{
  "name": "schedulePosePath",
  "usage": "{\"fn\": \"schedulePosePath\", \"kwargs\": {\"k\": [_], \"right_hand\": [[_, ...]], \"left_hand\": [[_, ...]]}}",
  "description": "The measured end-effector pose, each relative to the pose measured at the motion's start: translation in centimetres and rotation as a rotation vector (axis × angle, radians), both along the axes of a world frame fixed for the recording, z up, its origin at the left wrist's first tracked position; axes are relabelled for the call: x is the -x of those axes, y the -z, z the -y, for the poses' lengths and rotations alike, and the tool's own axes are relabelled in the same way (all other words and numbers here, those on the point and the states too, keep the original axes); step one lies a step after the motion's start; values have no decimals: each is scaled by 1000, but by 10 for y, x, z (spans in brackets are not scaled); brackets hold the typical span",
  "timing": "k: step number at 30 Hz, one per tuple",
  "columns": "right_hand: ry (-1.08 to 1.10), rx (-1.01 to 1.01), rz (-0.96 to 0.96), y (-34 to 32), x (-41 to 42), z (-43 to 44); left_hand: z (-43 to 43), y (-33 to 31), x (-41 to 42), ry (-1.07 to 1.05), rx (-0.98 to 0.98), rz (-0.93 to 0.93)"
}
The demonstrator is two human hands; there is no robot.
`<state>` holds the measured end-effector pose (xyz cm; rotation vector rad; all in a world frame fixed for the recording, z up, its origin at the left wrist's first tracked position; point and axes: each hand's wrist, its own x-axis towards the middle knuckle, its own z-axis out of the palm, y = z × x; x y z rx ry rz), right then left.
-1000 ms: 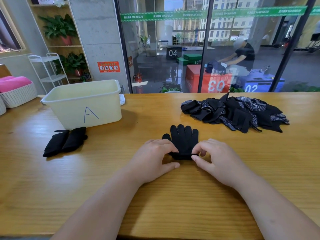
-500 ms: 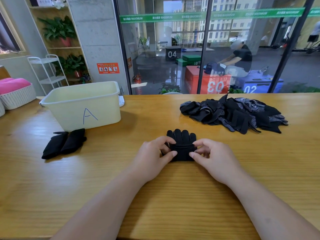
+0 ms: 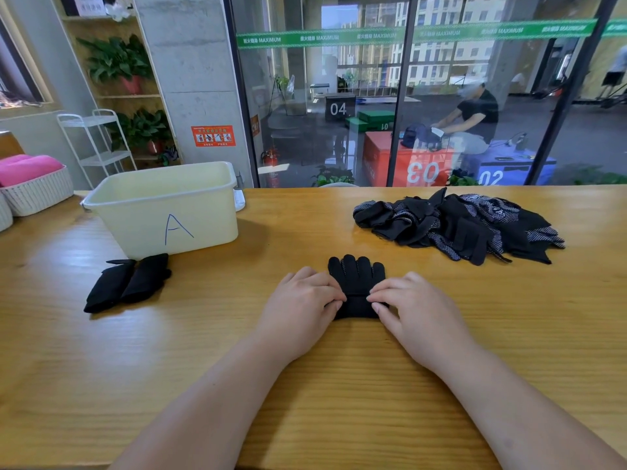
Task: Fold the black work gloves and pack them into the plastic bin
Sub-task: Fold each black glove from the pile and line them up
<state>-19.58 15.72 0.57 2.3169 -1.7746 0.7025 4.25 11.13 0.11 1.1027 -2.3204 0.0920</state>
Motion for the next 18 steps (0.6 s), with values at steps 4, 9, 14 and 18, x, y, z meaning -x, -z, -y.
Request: {"fn": "schedulePosePath", "kwargs": {"k": [4, 9, 14, 18], "right_hand": [[-22, -59, -16, -6, 2, -3], [-65, -142, 38, -7, 6, -3], [-49, -149, 151, -5, 4, 3], [-21, -201, 359, -4, 6, 3]], "left_hand": [[-1, -5, -8, 25, -97, 75], [1, -2, -6, 19, -70, 42], [-1, -3, -2, -9, -143, -95], [-5, -7, -5, 6, -266, -188]]}}
